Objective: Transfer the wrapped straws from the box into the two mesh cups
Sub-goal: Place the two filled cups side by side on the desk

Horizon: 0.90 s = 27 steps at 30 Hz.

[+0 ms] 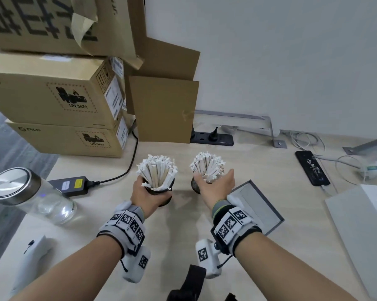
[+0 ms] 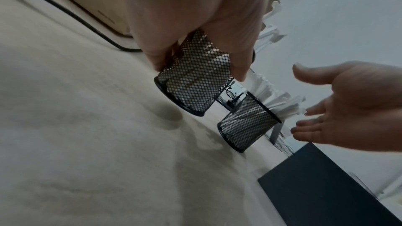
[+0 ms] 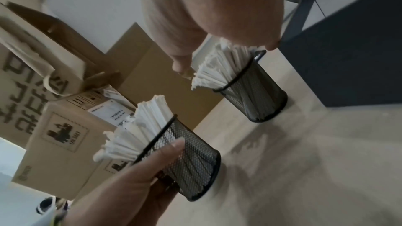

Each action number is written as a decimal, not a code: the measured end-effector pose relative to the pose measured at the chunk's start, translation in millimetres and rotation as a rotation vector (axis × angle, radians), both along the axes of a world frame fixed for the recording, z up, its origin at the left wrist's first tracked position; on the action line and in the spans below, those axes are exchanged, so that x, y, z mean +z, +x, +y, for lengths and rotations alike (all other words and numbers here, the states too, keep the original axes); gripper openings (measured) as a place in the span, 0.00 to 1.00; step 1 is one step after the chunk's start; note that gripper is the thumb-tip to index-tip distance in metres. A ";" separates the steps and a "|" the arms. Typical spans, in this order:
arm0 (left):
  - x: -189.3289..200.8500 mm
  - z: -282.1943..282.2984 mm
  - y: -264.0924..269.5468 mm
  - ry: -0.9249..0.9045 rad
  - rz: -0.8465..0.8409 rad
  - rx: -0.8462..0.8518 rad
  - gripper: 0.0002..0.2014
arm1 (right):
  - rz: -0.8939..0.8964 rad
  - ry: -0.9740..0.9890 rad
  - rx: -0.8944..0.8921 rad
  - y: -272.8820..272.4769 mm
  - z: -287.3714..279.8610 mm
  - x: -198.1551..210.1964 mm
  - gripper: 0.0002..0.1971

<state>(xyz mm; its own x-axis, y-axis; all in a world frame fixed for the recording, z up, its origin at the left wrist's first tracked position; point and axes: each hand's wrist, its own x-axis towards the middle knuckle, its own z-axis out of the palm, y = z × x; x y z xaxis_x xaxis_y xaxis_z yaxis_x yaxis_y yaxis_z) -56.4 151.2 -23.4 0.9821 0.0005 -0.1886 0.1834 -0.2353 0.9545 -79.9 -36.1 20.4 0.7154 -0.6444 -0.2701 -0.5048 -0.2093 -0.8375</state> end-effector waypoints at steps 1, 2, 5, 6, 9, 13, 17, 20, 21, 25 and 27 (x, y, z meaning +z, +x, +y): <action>-0.4 -0.3 2.3 0.005 0.004 0.001 0.38 | -0.003 0.017 0.005 0.3 2.1 -4.4 0.62; -0.5 -1.2 4.8 0.004 0.013 -0.008 0.37 | -0.008 0.026 0.003 1.0 3.3 -7.4 0.63; -8.5 0.4 17.8 0.015 0.087 -0.022 0.34 | 0.013 0.038 -0.025 10.8 7.8 -14.3 0.62; -13.1 1.6 24.3 0.033 0.113 -0.020 0.34 | 0.016 0.041 -0.039 15.3 8.9 -15.6 0.62; -24.1 3.5 44.0 0.078 0.141 -0.023 0.35 | 0.012 0.050 -0.053 32.2 9.5 -20.1 0.57; -28.5 -3.5 71.9 0.088 0.134 -0.045 0.37 | 0.014 0.012 0.002 60.8 3.1 -26.2 0.53; -22.3 -18.3 98.6 0.055 0.081 -0.051 0.32 | 0.028 0.009 0.051 87.4 -4.4 -27.5 0.53; -23.9 -20.9 115.9 0.071 0.060 -0.028 0.33 | 0.014 0.004 0.067 98.5 -6.3 -26.6 0.54; -24.4 -20.4 118.5 0.100 0.053 -0.028 0.35 | 0.011 0.000 0.075 100.6 -5.9 -26.3 0.54; -36.1 -16.3 123.2 0.181 0.130 -0.066 0.40 | 0.044 -0.001 0.105 101.1 -9.6 -23.1 0.57; -38.5 -13.4 120.6 0.216 0.169 -0.083 0.48 | 0.058 -0.007 0.139 96.1 -14.0 -16.5 0.60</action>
<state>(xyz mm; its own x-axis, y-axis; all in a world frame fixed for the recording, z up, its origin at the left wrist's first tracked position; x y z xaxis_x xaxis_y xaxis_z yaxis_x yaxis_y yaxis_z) 64.3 137.8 -61.9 0.9352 -0.0205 -0.3534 0.3069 -0.4507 0.8382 16.1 -50.0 3.9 0.7811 -0.5425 -0.3093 -0.5181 -0.2865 -0.8059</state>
